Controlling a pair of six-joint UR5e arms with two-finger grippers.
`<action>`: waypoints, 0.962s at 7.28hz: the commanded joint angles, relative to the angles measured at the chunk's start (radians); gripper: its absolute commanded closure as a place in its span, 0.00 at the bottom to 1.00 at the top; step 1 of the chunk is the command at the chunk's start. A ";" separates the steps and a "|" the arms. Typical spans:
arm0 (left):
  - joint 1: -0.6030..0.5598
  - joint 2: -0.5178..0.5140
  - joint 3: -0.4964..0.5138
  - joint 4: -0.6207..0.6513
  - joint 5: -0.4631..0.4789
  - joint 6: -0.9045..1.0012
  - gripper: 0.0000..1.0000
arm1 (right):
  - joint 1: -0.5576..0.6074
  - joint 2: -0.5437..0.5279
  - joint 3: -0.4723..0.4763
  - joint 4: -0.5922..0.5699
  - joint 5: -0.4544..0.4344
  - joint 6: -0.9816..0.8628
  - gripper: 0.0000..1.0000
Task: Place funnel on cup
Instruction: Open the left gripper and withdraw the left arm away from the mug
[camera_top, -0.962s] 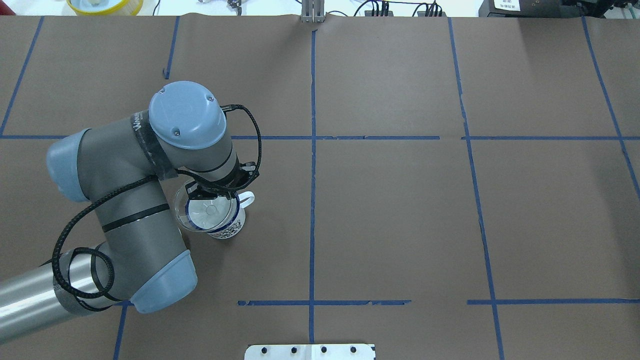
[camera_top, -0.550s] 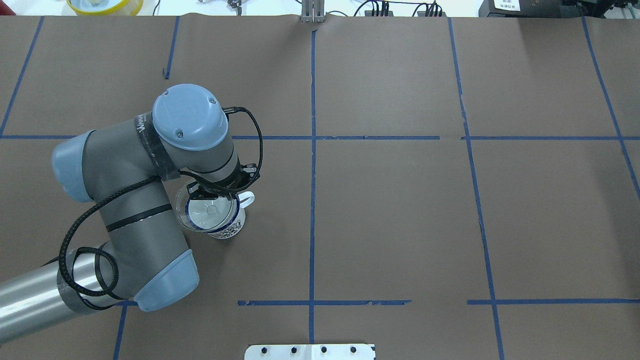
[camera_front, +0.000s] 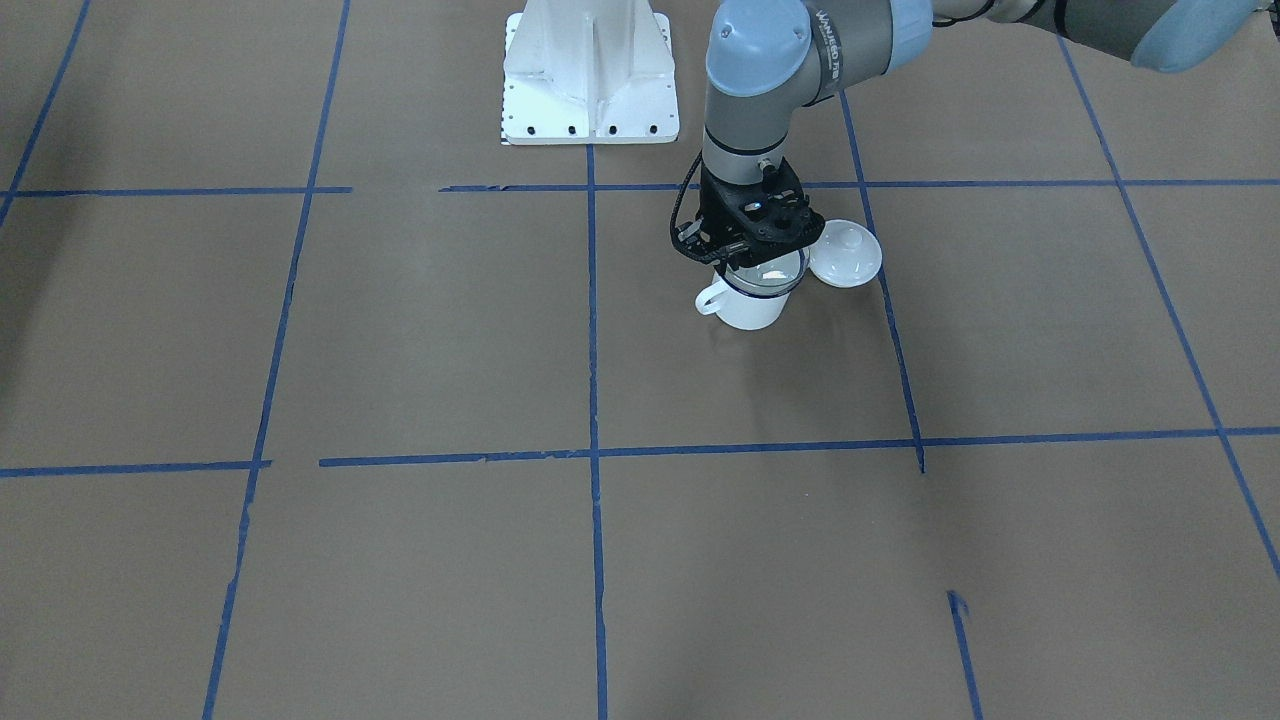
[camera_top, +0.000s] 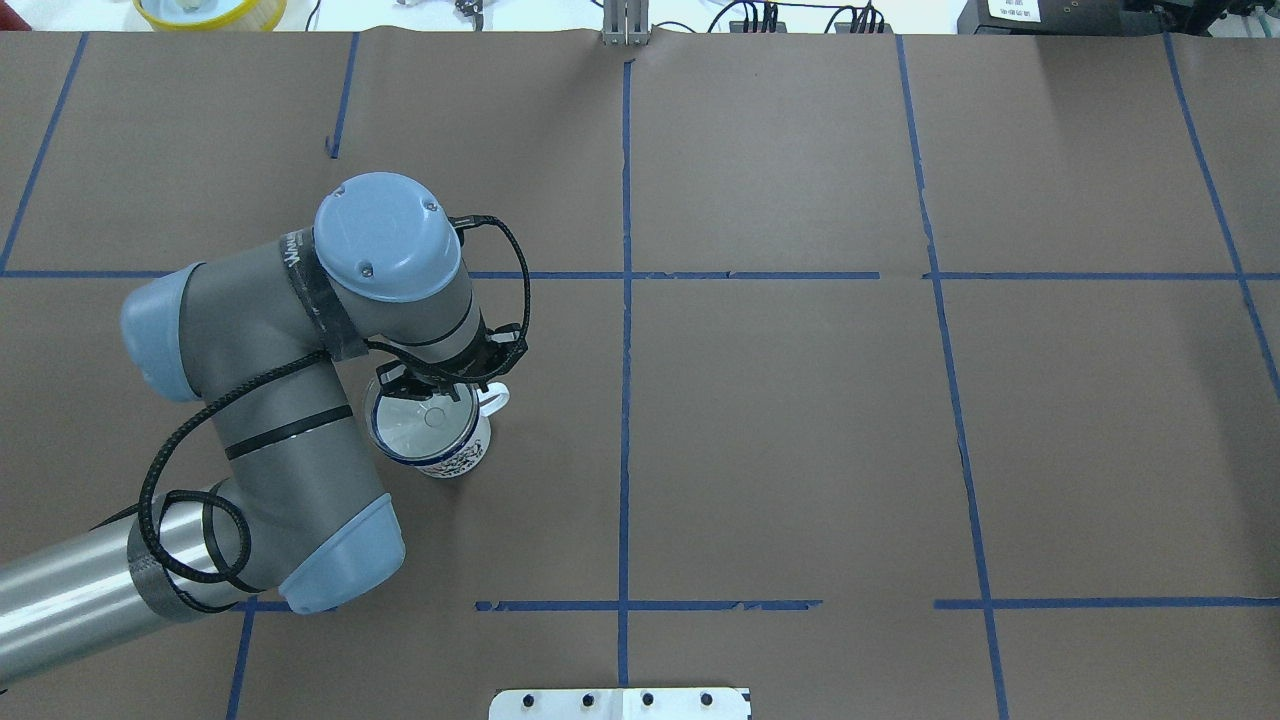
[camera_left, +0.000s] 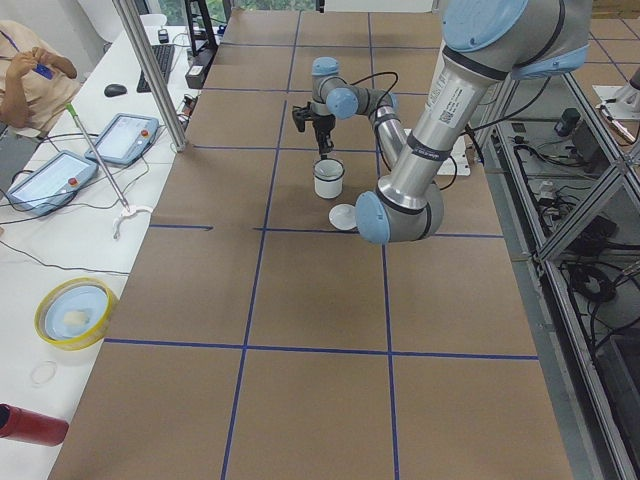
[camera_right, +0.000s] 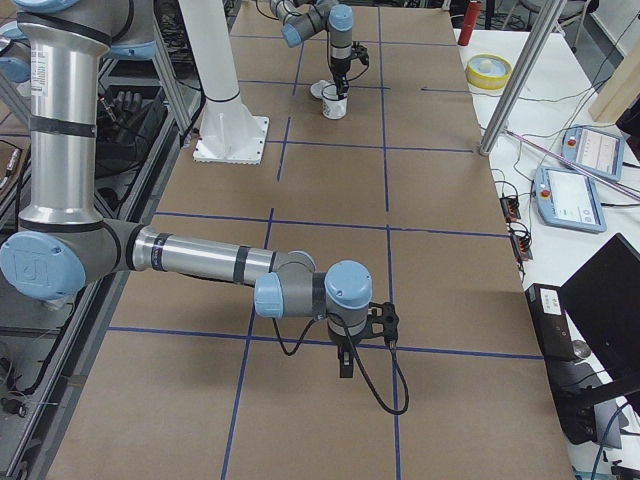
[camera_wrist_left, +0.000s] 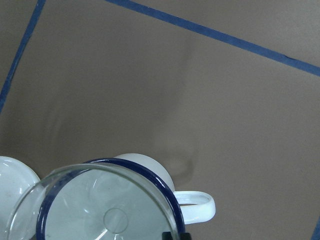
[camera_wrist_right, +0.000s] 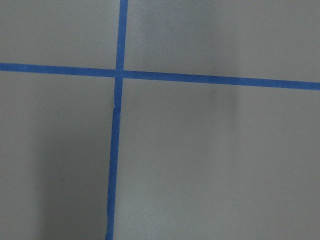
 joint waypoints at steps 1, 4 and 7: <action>-0.011 0.002 -0.045 0.003 0.004 0.058 0.00 | 0.000 0.000 0.000 0.000 0.000 0.000 0.00; -0.208 0.112 -0.214 -0.002 -0.070 0.459 0.00 | 0.000 0.000 0.000 0.000 0.000 0.000 0.00; -0.551 0.294 -0.168 -0.008 -0.271 1.107 0.00 | 0.000 0.000 0.000 0.000 0.000 0.000 0.00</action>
